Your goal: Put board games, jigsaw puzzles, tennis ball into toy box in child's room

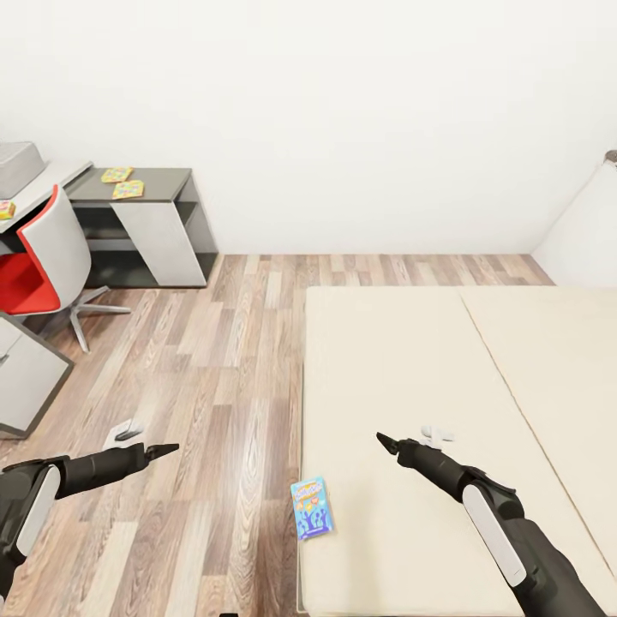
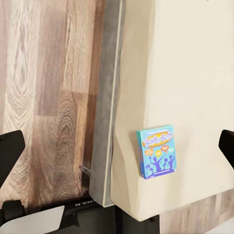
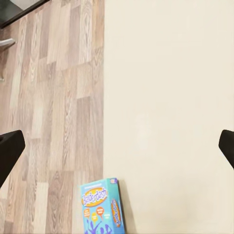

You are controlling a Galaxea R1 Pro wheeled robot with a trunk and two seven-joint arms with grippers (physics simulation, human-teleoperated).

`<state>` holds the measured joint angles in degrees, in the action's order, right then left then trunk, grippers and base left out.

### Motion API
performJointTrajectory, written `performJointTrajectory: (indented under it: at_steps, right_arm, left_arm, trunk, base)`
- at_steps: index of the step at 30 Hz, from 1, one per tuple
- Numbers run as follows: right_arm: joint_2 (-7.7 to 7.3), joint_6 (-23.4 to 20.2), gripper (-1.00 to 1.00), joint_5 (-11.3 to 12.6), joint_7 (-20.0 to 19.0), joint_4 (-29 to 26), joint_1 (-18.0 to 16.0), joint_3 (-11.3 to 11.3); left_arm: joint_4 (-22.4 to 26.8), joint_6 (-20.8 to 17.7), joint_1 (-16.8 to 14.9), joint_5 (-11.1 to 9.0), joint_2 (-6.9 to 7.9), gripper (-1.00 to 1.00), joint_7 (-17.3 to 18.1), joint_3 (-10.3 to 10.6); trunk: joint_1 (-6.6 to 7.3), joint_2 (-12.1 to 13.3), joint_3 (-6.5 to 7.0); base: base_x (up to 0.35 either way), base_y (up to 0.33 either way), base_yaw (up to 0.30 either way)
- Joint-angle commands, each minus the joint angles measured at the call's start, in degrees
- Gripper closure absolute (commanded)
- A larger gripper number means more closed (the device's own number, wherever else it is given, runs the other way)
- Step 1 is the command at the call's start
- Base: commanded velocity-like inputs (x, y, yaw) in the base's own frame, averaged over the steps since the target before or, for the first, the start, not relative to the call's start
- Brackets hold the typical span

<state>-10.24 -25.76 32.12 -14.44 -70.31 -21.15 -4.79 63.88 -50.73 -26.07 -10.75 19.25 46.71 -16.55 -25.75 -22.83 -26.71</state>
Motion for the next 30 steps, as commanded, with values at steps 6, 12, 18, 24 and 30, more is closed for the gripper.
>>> performJointTrajectory:
  at_steps: [6,12,18,24,30]
  right_arm:
    - [-0.04,-0.20,-1.00,0.31,0.03,-0.01,-0.03,-0.04]
    - [-0.04,-0.12,-1.00,0.32,0.03,0.00,-0.03,-0.01]
    - [-0.04,-0.03,-1.00,0.36,0.03,0.00,-0.03,0.04]
    - [-0.04,0.03,-1.00,0.36,0.02,0.00,-0.03,0.05]
    - [-0.04,0.11,-1.00,0.34,0.02,0.00,-0.03,0.05]
  left_arm:
    - [0.01,-0.25,-0.03,0.03,0.00,-1.00,0.21,-0.08]
    - [0.01,-0.25,-0.04,0.03,0.00,-1.00,0.19,-0.06]
    - [0.01,-0.25,-0.04,0.03,0.00,-1.00,0.22,-0.06]
    - [0.01,-0.25,-0.04,0.02,-0.06,-1.00,0.24,-0.07]
    - [0.03,-0.25,-0.04,0.02,-0.01,-1.00,0.31,-0.06]
  trunk:
    - [-0.03,-0.09,0.48]
    - [-0.03,-0.09,1.05]
    - [-0.03,-0.09,1.61]
    - [-0.03,-0.09,2.18]
    - [-0.03,-0.09,2.74]
  base:
    - [0.000,0.000,0.000]
    - [0.000,0.000,0.000]
    - [0.000,0.000,0.000]
    - [0.000,0.000,0.000]
    - [0.000,0.000,0.000]
